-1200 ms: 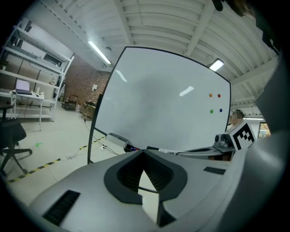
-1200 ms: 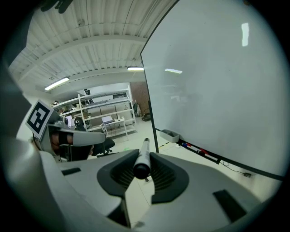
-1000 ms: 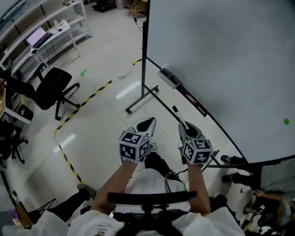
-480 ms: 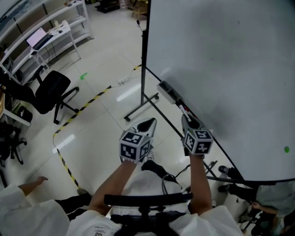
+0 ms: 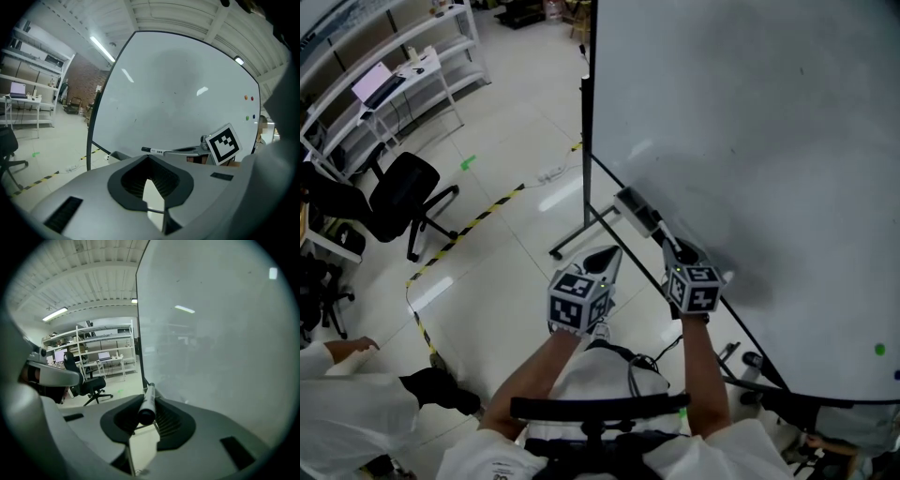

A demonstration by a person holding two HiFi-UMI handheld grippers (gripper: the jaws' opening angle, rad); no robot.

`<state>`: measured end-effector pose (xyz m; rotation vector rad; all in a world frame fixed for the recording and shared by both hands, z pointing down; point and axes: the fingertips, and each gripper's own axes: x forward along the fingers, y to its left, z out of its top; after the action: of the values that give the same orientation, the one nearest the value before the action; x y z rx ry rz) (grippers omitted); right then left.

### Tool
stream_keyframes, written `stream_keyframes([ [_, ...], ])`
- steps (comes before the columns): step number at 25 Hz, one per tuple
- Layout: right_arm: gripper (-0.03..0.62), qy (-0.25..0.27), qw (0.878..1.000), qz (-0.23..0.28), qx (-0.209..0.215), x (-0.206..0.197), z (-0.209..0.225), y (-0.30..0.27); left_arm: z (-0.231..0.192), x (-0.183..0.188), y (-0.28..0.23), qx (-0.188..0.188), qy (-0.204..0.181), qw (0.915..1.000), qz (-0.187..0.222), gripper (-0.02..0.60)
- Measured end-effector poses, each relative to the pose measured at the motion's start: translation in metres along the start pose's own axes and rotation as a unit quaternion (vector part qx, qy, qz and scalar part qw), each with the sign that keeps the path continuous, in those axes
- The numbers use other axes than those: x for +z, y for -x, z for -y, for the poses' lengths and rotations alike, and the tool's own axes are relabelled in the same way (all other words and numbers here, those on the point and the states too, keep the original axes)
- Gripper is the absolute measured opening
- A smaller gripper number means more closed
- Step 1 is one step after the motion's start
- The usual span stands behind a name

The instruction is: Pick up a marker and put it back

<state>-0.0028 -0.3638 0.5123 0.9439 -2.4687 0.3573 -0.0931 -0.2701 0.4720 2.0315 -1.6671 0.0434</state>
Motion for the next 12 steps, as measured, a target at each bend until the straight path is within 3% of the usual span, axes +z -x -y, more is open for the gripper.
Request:
stream_keyframes([
  [12,0.089,0.003,0.998,-0.060,0.006,-0.042,0.024,-0.083,-0.033,-0.010,-0.050,0.014,0.011,0.9996,-0.021,-0.003],
])
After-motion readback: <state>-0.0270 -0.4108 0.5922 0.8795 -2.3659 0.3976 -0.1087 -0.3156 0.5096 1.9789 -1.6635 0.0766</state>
